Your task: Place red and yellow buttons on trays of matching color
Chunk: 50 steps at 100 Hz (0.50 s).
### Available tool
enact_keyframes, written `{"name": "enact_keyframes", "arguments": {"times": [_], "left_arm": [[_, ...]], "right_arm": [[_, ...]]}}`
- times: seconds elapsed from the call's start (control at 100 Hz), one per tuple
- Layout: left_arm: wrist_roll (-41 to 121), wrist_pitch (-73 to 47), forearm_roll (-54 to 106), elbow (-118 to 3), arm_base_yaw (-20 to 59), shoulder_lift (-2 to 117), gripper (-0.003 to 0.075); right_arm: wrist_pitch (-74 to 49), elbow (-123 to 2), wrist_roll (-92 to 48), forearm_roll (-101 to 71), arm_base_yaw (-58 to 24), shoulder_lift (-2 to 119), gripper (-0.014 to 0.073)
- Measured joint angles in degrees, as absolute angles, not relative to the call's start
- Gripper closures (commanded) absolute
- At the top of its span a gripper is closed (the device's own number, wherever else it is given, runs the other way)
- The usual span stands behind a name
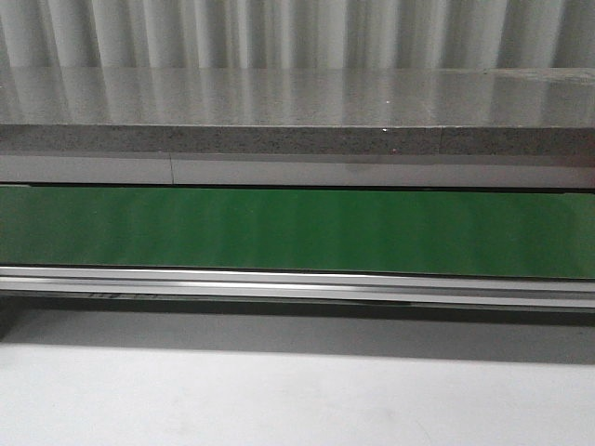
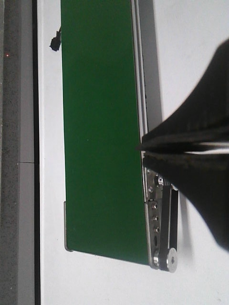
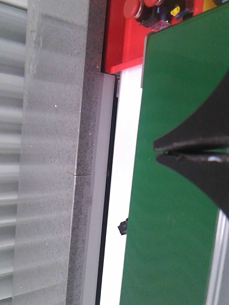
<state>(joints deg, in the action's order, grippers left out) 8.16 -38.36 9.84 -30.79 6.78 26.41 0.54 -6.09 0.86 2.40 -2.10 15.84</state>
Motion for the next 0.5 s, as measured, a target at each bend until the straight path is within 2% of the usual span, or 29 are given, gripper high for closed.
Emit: {"name": "enact_keyframes", "arguments": {"times": [0.22, 0.37, 0.5], "left_arm": [[8.2, -38.4, 9.8, -30.8, 6.8, 26.4, 0.0741], [8.2, -38.4, 9.8, -30.8, 6.8, 26.4, 0.0741], [8.2, -38.4, 9.9, -30.8, 6.8, 26.4, 0.0741]], "right_arm": [[1.5, 1.0, -1.8, -1.5, 1.6, 7.1, 0.0659], [0.0, 1.6, -1.9, -1.9, 3.9, 0.6, 0.0659], [-1.3, 1.6, -1.9, -1.9, 4.6, -0.5, 0.0659]]}}
